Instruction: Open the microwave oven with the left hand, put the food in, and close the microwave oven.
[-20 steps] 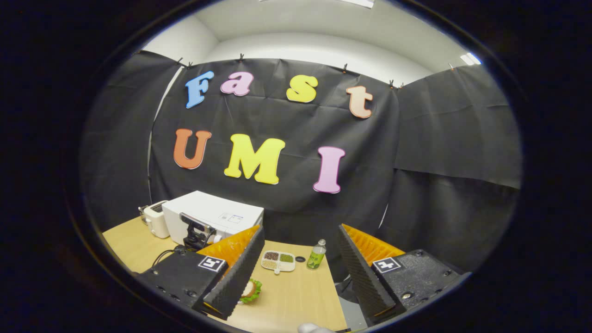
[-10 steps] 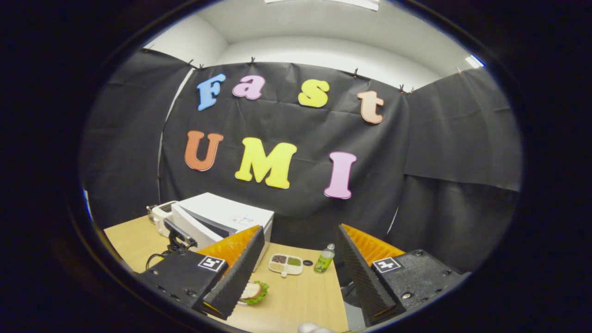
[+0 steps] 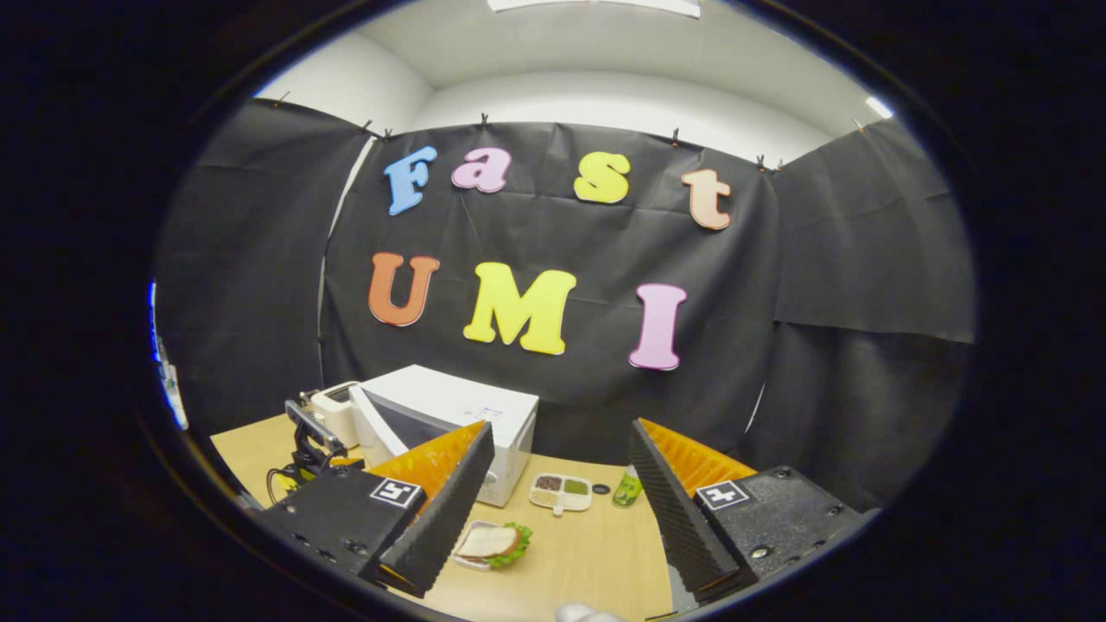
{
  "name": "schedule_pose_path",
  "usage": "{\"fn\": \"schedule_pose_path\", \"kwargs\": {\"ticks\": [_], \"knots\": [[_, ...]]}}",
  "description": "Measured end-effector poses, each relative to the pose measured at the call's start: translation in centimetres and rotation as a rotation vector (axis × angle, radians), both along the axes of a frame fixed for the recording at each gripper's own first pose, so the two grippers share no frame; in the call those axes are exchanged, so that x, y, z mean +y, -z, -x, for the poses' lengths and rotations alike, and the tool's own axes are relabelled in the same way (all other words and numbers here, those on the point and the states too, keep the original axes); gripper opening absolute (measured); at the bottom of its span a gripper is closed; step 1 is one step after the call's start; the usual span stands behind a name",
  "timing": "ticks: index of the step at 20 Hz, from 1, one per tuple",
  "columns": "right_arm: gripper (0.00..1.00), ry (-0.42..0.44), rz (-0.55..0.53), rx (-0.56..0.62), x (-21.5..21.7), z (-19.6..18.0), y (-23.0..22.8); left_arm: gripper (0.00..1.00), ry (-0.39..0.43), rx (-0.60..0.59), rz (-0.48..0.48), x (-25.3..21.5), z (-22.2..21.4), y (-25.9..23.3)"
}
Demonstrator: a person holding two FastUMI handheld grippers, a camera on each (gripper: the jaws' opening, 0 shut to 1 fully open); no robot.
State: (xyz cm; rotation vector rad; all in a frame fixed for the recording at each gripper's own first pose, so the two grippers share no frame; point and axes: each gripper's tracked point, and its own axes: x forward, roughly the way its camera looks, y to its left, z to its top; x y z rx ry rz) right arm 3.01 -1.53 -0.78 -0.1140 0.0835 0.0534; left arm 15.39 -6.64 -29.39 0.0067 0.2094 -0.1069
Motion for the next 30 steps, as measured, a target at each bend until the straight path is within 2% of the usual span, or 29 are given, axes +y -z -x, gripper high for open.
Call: {"fn": "schedule_pose_path", "kwargs": {"ticks": [1, 2, 3, 6, 11, 12, 15, 16, 18, 21, 22, 25, 26, 27, 28, 29, 30], "knots": [[1.0, -0.01, -0.004, 0.004, 0.4, 0.2, 0.2, 0.98, -0.006, 0.003, -0.001, 0.7, 0.7, 0.0], [0.96, -0.018, -0.008, 0.006, 0.9, 0.5, 0.3, 0.98, -0.013, 0.011, 0.002, 1.5, 1.5, 0.1], [1.0, -0.026, -0.012, 0.006, 1.3, 0.7, 0.3, 0.97, -0.021, 0.017, 0.003, 2.2, 2.4, 0.2], [0.96, -0.051, -0.02, 0.012, 2.6, 1.5, 0.6, 0.97, -0.054, 0.025, -0.024, 5.1, 4.9, 0.1], [0.96, -0.097, -0.037, 0.027, 5.1, 2.7, 1.3, 0.97, -0.12, 0.04, -0.059, 10.7, 8.8, 0.1], [1.0, -0.102, -0.039, 0.031, 5.6, 2.9, 1.6, 0.97, -0.129, 0.044, -0.07, 11.8, 9.5, 0.1], [1.0, -0.112, -0.048, 0.044, 6.9, 3.3, 2.4, 0.96, -0.164, 0.043, -0.089, 15.5, 11.5, 0.1], [0.96, -0.114, -0.05, 0.049, 7.3, 3.4, 2.8, 0.96, -0.18, 0.044, -0.096, 16.7, 12.1, 0.0], [1.0, -0.11, -0.045, 0.064, 7.7, 3.4, 3.9, 0.97, -0.214, 0.049, -0.091, 19.3, 13.1, 0.2], [1.0, -0.107, -0.071, 0.095, 7.9, 3.2, 5.5, 0.97, -0.249, 0.056, -0.079, 22.0, 14.8, 0.3], [0.96, -0.105, -0.085, 0.105, 7.8, 3.0, 6.1, 0.97, -0.255, 0.053, -0.085, 22.6, 15.5, 0.0], [0.96, -0.077, -0.089, 0.155, 6.1, 1.6, 8.7, 0.97, -0.256, 0.048, -0.079, 23.2, 17.0, -1.1], [0.99, -0.065, -0.09, 0.18, 5.3, 0.8, 9.7, 0.96, -0.253, 0.04, -0.069, 22.8, 17.5, -1.9], [0.94, -0.058, -0.096, 0.206, 4.5, 0.1, 10.9, 0.96, -0.251, 0.03, -0.063, 22.6, 17.7, -2.6], [0.96, -0.05, -0.114, 0.237, 3.7, -0.7, 12.3, 0.97, -0.249, 0.021, -0.055, 21.9, 18.0, -3.4], [0.89, -0.052, -0.14, 0.273, 3.2, -1.5, 13.7, 0.96, -0.247, 0.008, -0.046, 21.3, 18.0, -4.4], [0.94, -0.066, -0.165, 0.316, 3.1, -2.4, 15.4, 0.96, -0.24, -0.003, -0.033, 20.3, 18.1, -5.3]]}}
